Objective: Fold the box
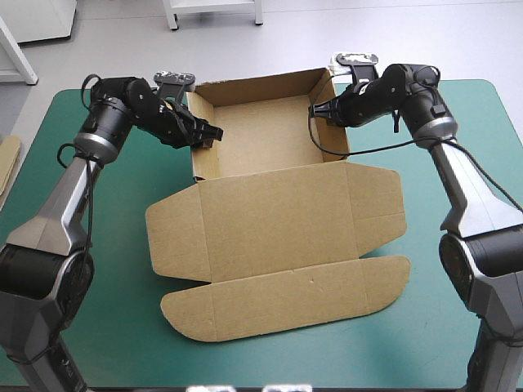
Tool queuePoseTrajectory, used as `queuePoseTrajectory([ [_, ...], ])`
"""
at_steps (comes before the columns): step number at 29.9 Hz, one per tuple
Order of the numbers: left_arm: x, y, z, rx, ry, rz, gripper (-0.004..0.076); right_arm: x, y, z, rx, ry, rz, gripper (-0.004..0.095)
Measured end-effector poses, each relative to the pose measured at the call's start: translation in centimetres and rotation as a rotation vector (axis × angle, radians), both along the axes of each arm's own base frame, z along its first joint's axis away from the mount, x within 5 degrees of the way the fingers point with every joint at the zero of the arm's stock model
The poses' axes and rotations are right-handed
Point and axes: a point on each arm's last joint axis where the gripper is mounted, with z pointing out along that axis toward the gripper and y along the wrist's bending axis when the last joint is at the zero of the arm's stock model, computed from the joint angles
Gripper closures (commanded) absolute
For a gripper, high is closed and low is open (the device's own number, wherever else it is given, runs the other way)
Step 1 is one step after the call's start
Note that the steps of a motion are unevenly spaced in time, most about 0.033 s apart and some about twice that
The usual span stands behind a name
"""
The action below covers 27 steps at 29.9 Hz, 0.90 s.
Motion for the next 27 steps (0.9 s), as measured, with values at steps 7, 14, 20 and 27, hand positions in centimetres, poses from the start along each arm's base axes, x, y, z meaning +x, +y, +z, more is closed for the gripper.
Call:
queuePoseTrajectory([
  [7,1.2,-0.7,-3.6,0.1,0.1,-0.006,0.0686,0.2,0.3,-1.2,-0.029,0.056,0.002,0.0907],
  [14,1.7,-1.4,-4.5,0.108,0.098,0.018,0.0733,0.5,0.2,-3.0,-0.069,0.141,-0.015,0.0907],
  [20,1.8,-1.7,-4.7,0.108,0.093,0.014,0.0733,0.6,0.0,-4.0,-0.104,0.195,-0.023,0.0907],
  [27,2.6,-2.4,-7.0,0.102,0.146,0.01,0.0732,1.0,-0.1,-5.9,-0.168,0.253,-0.031,0.0907],
])
